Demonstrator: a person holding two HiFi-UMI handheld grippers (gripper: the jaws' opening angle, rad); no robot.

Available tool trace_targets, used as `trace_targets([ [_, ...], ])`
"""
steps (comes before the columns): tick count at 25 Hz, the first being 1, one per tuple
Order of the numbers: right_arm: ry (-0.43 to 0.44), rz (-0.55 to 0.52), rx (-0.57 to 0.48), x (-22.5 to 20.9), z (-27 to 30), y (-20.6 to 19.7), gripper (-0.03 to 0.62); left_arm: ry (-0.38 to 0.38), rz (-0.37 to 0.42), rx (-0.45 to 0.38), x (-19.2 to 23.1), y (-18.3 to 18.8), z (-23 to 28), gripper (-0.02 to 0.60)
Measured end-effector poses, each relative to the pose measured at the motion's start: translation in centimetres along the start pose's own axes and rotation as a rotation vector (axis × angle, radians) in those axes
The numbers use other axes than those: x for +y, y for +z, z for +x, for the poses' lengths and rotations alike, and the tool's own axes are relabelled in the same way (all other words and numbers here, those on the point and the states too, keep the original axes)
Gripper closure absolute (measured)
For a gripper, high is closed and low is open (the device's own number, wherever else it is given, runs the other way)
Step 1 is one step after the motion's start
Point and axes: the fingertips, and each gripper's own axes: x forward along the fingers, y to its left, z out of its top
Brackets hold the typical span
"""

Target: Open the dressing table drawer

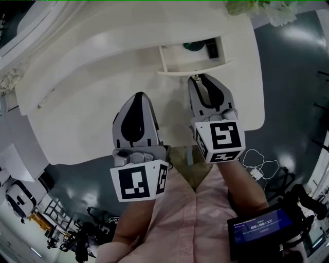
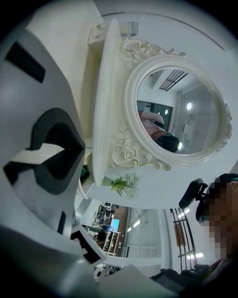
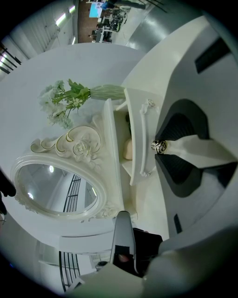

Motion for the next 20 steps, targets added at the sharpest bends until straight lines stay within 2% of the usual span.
trace_targets([
  [20,0.008,-0.006,0.011,0.1,-0.2,0.2,0.488,-0.001,0.006,-0.022,-0.1,1.3,0.0,0.560],
])
